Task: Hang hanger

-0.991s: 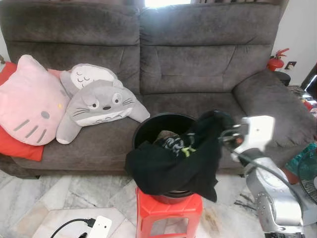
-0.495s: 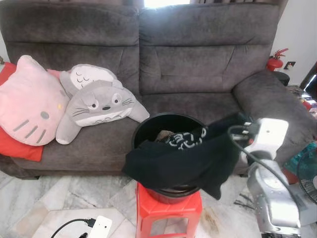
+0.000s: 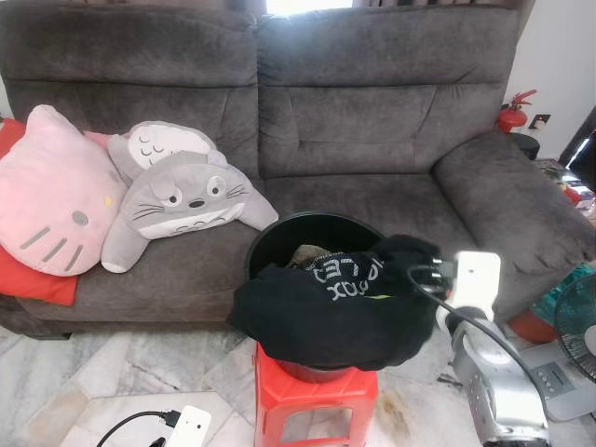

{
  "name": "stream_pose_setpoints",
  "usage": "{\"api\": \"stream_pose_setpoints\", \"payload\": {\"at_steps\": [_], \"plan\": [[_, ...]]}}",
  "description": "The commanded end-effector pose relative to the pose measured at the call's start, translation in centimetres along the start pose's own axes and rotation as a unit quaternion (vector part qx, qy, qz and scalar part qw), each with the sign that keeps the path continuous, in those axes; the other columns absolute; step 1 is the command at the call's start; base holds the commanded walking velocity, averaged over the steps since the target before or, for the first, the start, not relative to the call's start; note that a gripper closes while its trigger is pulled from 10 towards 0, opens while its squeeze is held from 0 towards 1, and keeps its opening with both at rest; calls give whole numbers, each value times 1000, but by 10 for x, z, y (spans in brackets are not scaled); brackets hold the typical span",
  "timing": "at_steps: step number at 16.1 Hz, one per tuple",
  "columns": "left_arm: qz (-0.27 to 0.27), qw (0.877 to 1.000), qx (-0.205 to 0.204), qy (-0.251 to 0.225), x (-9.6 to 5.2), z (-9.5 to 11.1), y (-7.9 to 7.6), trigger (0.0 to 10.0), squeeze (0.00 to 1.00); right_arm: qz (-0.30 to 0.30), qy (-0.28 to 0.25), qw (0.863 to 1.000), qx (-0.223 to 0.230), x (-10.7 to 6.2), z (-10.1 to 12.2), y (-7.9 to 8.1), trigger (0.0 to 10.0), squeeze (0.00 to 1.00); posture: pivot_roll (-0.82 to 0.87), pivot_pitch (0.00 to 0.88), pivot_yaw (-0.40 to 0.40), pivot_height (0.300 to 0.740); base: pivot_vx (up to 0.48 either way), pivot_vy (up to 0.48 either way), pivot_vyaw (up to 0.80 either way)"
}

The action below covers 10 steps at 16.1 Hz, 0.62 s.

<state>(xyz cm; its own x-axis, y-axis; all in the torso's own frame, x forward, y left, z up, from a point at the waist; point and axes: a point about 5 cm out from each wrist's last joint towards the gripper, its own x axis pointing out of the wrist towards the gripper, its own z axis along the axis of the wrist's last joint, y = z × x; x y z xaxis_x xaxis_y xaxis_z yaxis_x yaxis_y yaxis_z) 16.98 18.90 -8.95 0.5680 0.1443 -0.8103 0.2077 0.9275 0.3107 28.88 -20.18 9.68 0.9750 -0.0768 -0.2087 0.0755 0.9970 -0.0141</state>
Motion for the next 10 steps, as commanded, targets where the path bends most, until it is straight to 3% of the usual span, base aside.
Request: {"api": "stream_pose_setpoints", "payload": {"at_steps": [1,10], "plan": [[-6,1000,-6,10,-1,-4,-3,10000,0,21,-20,1000,2,4,10,3,0,0,-164,3,-25,740,0,0,0],[-10,1000,-10,12,-1,-4,-3,10000,0,12,20,1000,-11,30,3,-3,0,0,-160,12,-24,740,0,0,0]]}}
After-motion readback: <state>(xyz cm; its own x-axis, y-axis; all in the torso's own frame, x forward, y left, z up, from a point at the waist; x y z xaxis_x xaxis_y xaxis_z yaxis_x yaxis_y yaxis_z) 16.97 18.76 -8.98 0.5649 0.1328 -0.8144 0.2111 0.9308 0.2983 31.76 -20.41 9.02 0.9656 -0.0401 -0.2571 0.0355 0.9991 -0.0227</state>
